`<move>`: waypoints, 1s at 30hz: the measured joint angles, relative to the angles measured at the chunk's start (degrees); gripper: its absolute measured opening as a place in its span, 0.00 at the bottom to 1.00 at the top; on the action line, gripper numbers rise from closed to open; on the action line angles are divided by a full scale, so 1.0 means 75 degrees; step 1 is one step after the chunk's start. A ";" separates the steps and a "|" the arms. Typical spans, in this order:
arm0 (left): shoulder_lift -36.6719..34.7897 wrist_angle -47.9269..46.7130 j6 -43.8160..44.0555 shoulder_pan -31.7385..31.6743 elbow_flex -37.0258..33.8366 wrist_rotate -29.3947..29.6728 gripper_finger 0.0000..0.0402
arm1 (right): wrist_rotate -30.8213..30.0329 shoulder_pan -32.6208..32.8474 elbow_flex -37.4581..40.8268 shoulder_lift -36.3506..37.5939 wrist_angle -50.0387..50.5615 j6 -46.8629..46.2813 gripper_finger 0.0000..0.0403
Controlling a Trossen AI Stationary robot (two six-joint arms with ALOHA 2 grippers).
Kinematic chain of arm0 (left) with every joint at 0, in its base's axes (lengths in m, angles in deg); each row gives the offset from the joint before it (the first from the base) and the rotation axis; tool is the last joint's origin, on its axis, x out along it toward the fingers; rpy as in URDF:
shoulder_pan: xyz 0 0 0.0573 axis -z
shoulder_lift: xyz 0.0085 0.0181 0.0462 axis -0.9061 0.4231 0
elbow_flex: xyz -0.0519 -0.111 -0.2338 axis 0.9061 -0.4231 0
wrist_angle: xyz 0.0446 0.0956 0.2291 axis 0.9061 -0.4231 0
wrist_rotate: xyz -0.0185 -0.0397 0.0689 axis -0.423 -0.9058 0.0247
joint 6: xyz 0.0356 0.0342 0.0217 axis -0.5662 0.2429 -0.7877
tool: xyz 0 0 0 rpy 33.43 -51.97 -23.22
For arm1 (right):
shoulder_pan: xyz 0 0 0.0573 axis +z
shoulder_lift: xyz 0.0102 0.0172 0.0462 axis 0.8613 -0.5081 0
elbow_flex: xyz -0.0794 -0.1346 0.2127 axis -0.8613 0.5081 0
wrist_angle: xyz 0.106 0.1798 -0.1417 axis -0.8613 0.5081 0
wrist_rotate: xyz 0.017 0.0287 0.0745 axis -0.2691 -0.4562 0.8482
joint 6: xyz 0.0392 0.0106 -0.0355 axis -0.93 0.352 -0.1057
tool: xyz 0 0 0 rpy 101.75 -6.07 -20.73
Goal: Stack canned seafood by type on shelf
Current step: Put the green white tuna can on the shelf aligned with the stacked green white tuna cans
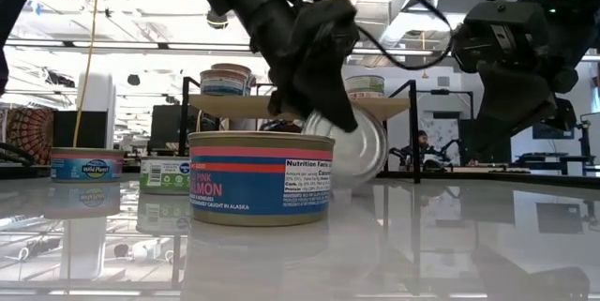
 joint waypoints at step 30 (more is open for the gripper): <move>-0.3909 0.7467 0.5172 0.0806 -0.5607 0.3358 0.32 | -0.0118 -0.0355 0.1294 0.1259 -0.3720 0.2224 0.05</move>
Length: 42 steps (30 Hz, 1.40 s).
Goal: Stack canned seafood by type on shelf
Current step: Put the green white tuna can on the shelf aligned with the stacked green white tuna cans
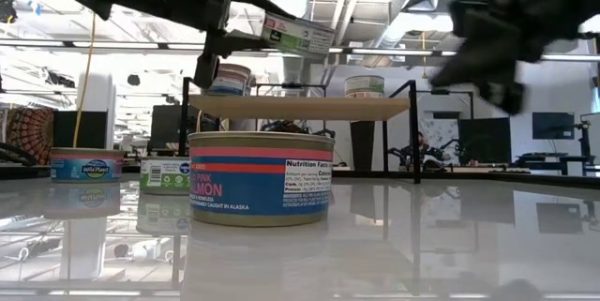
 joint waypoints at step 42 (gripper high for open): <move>0.0005 0.0301 0.1343 0.0206 -0.0009 0.0392 0.32 | 0.0951 -0.1728 -0.1558 -0.2485 -0.3732 -0.0309 0.64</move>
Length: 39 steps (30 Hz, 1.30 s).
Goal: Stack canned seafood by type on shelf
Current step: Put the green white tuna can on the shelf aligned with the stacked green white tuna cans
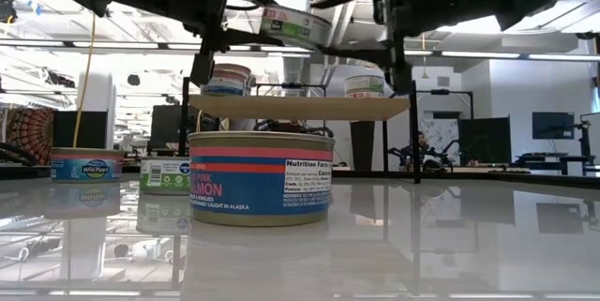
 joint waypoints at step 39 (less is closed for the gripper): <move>-0.0525 -0.1404 0.0829 -0.1207 0.0030 -0.0728 0.75 | -0.0028 -0.0773 -0.0074 0.0438 0.0438 -0.0004 0.39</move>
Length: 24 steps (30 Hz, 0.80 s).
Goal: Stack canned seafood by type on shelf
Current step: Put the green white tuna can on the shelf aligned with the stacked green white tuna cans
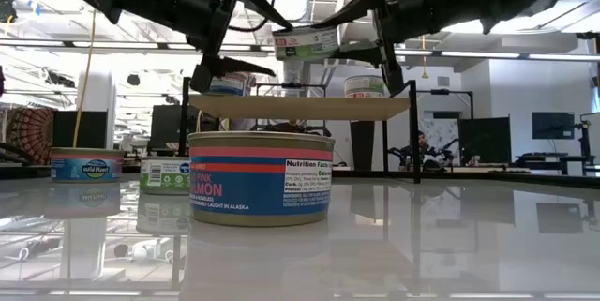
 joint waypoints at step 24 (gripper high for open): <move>-0.5128 -0.4045 -0.6827 -0.1127 -0.0006 -0.1020 0.76 | -0.1120 -0.2718 -0.3031 -0.0276 0.4830 -0.0721 0.39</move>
